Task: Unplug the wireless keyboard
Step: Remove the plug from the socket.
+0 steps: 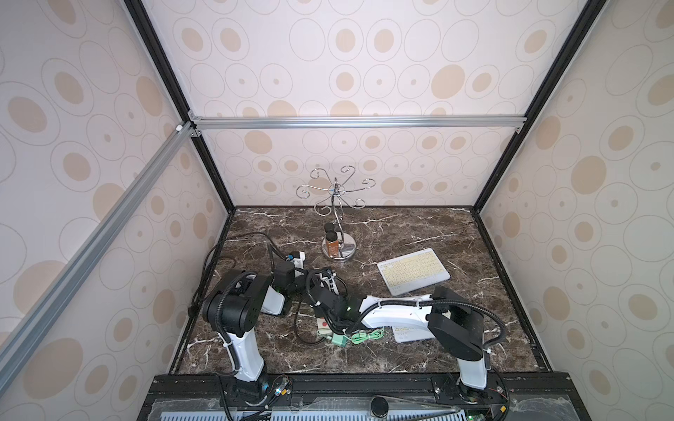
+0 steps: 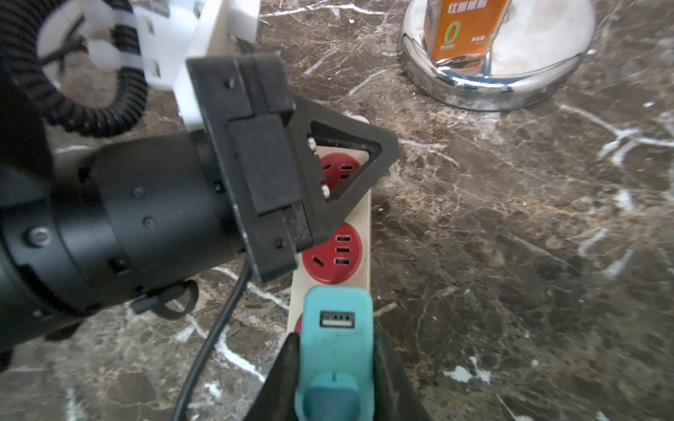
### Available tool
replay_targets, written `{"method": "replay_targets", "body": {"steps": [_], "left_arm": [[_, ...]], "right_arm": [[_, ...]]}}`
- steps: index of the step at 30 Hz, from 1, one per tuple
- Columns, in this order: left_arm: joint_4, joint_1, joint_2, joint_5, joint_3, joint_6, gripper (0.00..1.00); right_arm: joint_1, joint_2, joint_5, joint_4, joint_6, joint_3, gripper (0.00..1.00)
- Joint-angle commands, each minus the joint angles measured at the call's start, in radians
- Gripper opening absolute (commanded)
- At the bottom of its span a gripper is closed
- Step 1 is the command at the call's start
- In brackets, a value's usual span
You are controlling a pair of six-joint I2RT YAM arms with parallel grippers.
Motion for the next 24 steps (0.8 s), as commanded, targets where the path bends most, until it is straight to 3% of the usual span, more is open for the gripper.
{"method": "replay_targets", "body": {"steps": [1,10,13,18,24], "left_arm": [[-0.226,0.003,0.079,-0.084,-0.046,0.014,0.0],[-0.23,0.003,0.074,-0.09,-0.047,0.017,0.0],[-0.22,0.003,0.083,-0.086,-0.048,0.013,0.0],[-0.212,0.003,0.085,-0.083,-0.047,0.01,0.0],[-0.213,0.004,0.08,-0.086,-0.047,0.012,0.0]], "right_arm": [[-0.052,0.042,-0.149,0.187,0.039,-0.069,0.0],[0.012,0.142,0.066,-0.173,-0.026,0.207,0.0],[0.013,0.116,0.077,-0.123,-0.037,0.174,0.0],[0.001,0.026,0.038,0.168,-0.052,-0.034,0.0],[0.019,0.059,0.043,0.083,-0.055,0.046,0.0]]}}
